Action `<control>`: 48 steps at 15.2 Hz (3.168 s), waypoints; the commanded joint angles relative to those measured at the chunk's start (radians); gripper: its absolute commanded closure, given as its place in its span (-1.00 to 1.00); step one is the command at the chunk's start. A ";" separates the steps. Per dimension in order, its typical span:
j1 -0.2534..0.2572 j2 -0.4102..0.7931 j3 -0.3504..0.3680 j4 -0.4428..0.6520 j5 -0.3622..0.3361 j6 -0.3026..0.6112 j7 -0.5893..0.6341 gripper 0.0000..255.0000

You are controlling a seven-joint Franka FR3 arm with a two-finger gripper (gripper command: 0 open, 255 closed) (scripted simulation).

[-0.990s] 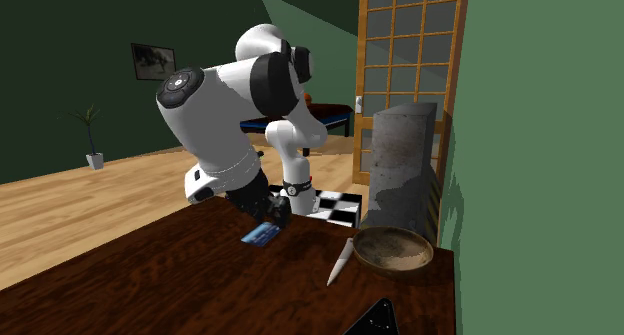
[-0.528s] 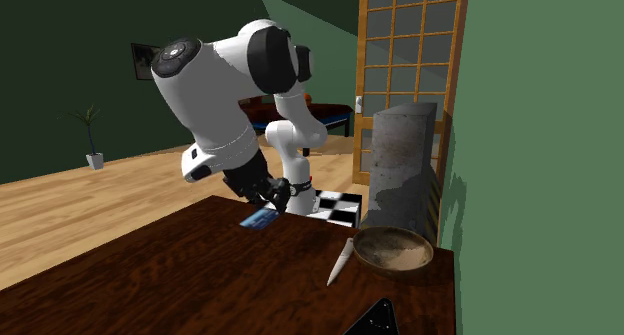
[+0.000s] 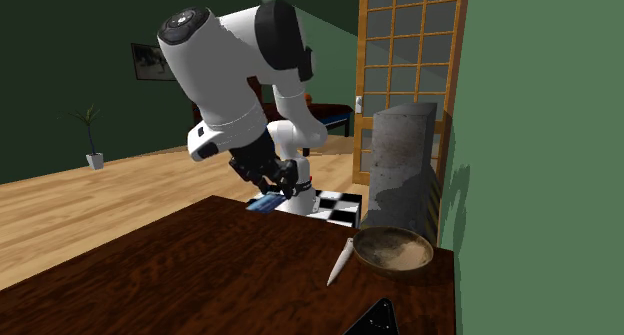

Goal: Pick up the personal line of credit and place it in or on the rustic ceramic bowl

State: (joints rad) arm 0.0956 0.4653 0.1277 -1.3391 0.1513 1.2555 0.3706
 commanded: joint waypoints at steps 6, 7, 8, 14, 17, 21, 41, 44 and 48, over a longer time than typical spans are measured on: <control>0.096 0.037 0.049 0.067 0.048 0.000 0.149 1.00; 0.110 0.047 0.056 0.084 0.054 -0.001 0.171 1.00; 0.125 0.059 0.062 0.102 0.060 -0.002 0.193 1.00; 0.222 0.159 0.099 0.262 0.084 -0.025 0.329 1.00; 0.277 0.237 0.116 0.391 0.090 -0.055 0.401 1.00; 0.289 0.248 0.116 0.369 0.090 -0.020 0.403 1.00; 0.284 0.241 0.106 0.179 0.081 0.156 0.346 1.00; 0.284 0.241 0.106 0.179 0.081 0.156 0.346 -1.00; 0.284 0.241 0.106 0.179 0.081 0.156 0.346 -1.00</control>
State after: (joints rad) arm 0.3801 0.7063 0.2334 -1.1604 0.2325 1.4113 0.7165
